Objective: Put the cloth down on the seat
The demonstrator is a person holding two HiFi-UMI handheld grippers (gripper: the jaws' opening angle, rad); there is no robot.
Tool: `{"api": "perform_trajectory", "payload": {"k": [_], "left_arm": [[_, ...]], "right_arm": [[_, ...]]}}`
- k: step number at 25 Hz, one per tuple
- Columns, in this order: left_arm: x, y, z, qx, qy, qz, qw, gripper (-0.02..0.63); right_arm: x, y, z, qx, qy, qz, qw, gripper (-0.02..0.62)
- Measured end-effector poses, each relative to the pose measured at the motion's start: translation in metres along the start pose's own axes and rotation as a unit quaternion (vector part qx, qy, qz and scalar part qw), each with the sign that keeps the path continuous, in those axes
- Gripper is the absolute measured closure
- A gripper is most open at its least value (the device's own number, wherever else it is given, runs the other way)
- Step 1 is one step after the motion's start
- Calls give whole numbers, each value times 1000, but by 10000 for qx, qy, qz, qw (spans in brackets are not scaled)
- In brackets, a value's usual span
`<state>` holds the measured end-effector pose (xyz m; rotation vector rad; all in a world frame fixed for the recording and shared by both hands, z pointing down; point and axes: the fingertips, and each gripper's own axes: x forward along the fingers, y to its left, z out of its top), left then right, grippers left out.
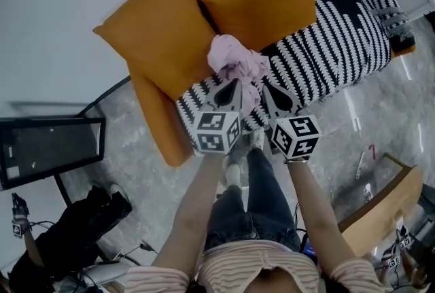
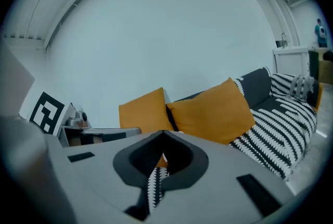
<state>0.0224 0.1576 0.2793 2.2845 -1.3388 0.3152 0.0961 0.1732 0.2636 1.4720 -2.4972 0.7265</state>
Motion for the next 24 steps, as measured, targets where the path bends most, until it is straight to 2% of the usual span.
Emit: {"api": "perform_trajectory", "payload": {"k": [12,24], "left_arm": [[-71,-32,39,268,-594,-108,9978,592],[-139,-46,58,614,-619,-231,9959,594]], "right_arm": [[-60,32,30,-157,-629,72,9979,586],[-110,78,46,-157,-915,17,9957,588]]}}
